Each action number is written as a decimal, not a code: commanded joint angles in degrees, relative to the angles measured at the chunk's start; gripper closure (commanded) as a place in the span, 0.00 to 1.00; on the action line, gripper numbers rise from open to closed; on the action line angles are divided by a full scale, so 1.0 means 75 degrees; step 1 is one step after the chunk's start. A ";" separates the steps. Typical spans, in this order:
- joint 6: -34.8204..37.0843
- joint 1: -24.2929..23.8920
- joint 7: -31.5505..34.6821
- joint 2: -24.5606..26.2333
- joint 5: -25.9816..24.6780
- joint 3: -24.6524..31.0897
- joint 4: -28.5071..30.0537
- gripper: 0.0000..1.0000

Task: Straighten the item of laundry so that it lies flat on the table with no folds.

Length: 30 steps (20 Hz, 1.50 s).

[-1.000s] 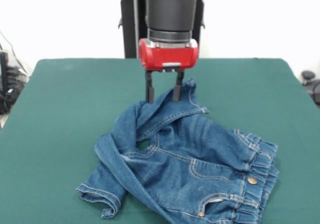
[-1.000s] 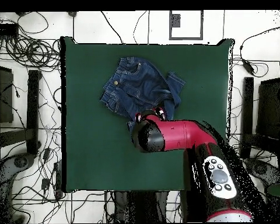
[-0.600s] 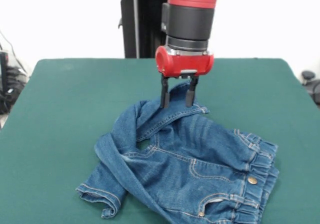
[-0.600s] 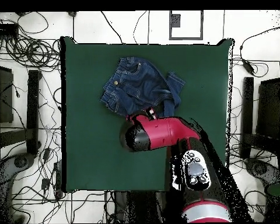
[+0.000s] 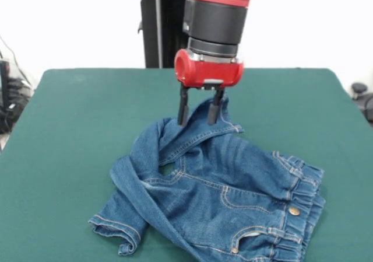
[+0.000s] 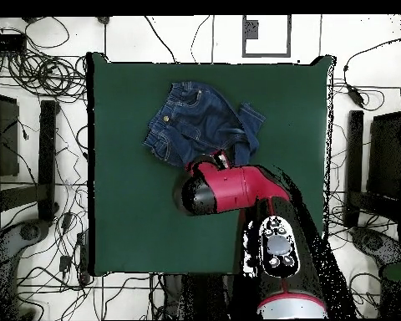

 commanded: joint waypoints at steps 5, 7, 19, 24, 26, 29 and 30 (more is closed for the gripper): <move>0.0863 -0.0509 0.0266 0.0569 0.0170 0.0627 -0.0336 0.00; 0.0746 -0.0588 0.0323 0.0677 0.0175 0.0690 -0.0400 0.00; 0.0184 -0.1022 0.0311 0.1319 0.0045 0.1014 -0.0688 0.00; 0.0136 -0.1076 0.0330 0.1353 0.0082 0.1167 -0.0672 0.00; 0.0147 -0.1069 0.0345 0.1367 0.0084 0.1149 -0.0689 0.00; 0.0249 -0.1039 0.0355 0.1373 0.0096 0.1089 -0.0728 0.00; 0.0286 -0.1022 0.0350 0.1378 0.0089 0.1060 -0.0740 0.00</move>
